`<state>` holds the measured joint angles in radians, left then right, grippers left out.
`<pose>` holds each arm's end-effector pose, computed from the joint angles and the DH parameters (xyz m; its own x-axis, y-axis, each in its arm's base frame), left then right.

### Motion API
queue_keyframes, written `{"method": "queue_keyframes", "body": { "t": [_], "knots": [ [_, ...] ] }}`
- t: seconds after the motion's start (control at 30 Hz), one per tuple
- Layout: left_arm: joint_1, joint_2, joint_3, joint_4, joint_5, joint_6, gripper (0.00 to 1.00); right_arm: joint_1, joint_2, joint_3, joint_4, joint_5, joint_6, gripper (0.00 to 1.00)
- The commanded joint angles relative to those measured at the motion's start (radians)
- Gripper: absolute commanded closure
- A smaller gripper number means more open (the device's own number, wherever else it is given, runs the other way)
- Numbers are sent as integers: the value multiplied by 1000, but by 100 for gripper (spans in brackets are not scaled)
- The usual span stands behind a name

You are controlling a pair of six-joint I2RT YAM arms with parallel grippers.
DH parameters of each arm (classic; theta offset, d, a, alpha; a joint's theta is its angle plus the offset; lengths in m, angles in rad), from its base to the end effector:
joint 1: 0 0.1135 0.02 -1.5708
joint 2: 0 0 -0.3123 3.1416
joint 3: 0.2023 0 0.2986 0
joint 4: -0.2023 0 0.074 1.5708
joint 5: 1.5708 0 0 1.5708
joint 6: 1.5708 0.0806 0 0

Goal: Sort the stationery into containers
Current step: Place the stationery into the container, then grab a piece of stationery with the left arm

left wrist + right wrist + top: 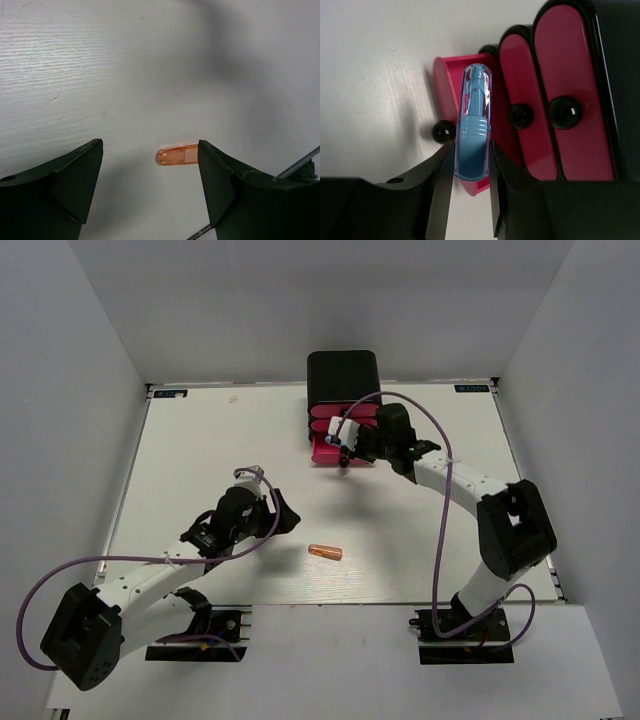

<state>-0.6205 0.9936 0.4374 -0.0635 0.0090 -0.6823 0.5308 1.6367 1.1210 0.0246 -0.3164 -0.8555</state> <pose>0.2075 -0.1492 0.1819 -0.7371 -0.2482 -0.6285 0.1579 0.8411 -0.5174 0.3818 0.2532 0.2620 0.2751 -0.6704 -0.6891 -0.7777 0.2662 -0.5694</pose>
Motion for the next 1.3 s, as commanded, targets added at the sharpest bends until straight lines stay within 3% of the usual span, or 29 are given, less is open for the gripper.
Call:
{"method": "queue_keyframes", "body": {
  "t": [0.0, 0.3, 0.37, 0.47, 0.57, 0.77, 0.87, 0.9, 1.03, 1.2, 1.27],
  "knots": [
    [-7, -9, 11, 48, 40, -34, 14, -32, 66, 85, 6, 8, -111, 92],
    [-7, -20, 20, 48, 63, -16, 14, -66, 205, 210, -53, 4, -181, 85],
    [-7, -10, 29, 48, 74, -3, 14, -68, 216, 220, -72, -4, -188, 77],
    [-7, 8, 50, 48, 95, 36, 14, -66, 215, 203, -81, -7, -204, 55],
    [-16, 33, 61, 74, 150, 95, 14, -68, 213, 201, -78, -6, -192, 52],
    [-35, 108, 124, 93, 241, 282, 14, -84, 175, 206, -103, -35, -131, 52],
    [-53, 152, 168, 83, 310, 398, 15, -106, 122, 203, -123, -79, -30, 58],
    [-64, 161, 182, 83, 324, 424, 18, -115, 108, 189, -127, -122, -2, 67],
    [-87, 215, 211, 105, 398, 564, 31, -173, 6, 125, -173, -303, 124, 90],
    [-134, 382, 315, -31, 477, 735, 67, -206, -104, -10, -161, -401, 193, 92],
    [-160, 430, 345, -65, 497, 770, 68, -222, -120, -61, -158, -409, 200, 90]
  ]
}}
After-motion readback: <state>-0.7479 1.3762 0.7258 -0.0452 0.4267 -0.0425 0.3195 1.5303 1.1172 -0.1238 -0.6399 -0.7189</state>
